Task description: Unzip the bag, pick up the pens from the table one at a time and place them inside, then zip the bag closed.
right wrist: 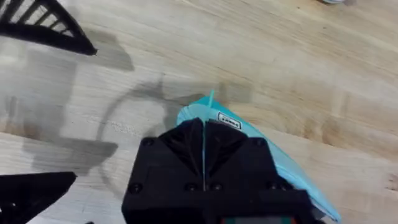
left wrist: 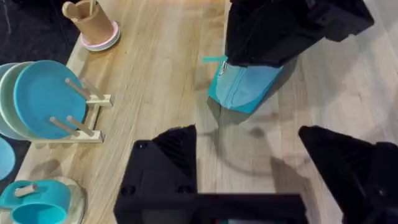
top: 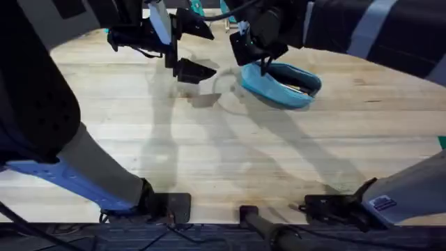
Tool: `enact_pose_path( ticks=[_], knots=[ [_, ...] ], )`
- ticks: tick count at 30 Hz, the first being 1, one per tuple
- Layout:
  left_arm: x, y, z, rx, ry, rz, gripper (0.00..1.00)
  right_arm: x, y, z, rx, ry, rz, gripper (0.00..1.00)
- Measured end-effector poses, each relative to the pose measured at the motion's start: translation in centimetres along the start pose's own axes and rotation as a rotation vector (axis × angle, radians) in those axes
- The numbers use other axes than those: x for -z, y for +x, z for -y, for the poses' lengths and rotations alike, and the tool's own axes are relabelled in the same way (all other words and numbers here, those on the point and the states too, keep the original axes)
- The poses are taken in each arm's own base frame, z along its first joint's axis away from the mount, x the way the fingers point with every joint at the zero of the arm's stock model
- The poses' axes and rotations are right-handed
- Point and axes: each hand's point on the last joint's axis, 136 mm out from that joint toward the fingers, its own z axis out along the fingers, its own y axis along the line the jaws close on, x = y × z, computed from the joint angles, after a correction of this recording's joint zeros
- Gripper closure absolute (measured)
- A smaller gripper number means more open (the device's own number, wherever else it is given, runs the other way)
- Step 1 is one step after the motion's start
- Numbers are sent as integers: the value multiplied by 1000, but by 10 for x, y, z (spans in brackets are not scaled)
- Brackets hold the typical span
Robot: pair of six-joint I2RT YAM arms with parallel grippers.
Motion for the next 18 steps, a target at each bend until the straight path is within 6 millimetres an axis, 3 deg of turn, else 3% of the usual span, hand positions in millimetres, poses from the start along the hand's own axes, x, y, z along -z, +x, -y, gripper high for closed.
enact_pose_path(
  ticks=[12,18],
  knots=[
    [0,0,0,0,0,0,6,19,-11,9,-20,9,48,971],
    [0,-1,2,14,7,5,6,19,-11,11,-19,16,48,971]
  ],
)
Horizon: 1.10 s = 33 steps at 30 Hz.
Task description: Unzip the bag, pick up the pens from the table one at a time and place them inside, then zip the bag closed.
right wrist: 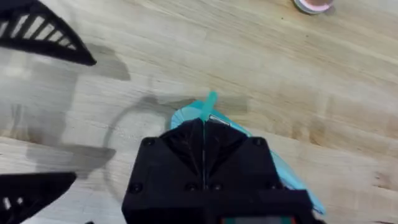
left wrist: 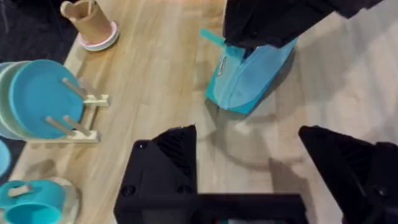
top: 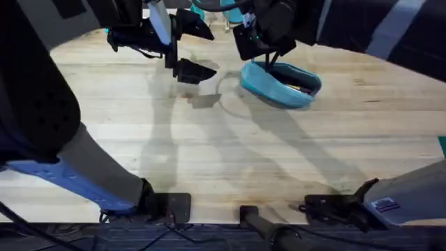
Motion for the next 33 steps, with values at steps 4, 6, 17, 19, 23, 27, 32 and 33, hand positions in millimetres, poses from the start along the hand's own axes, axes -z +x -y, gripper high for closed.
enact_pose_path(
  ticks=[4,6,17,19,23,27,32,33],
  knots=[
    [0,-1,7,44,21,8,6,0,2,1,4,6,-7,971],
    [0,-1,8,54,25,9,6,0,4,2,8,10,-14,971],
    [0,-1,15,97,45,8,6,0,4,2,9,10,-17,971],
    [0,-1,15,97,45,8,6,0,4,2,10,11,-17,971],
    [0,-1,15,97,45,8,6,0,4,2,13,11,-17,686],
    [0,-1,15,97,45,8,6,0,4,2,16,11,-17,115],
    [0,-1,15,97,45,8,6,0,6,3,97,12,-24,6],
    [0,-1,15,97,45,8,7,0,8,3,128,12,-31,5]
  ],
)
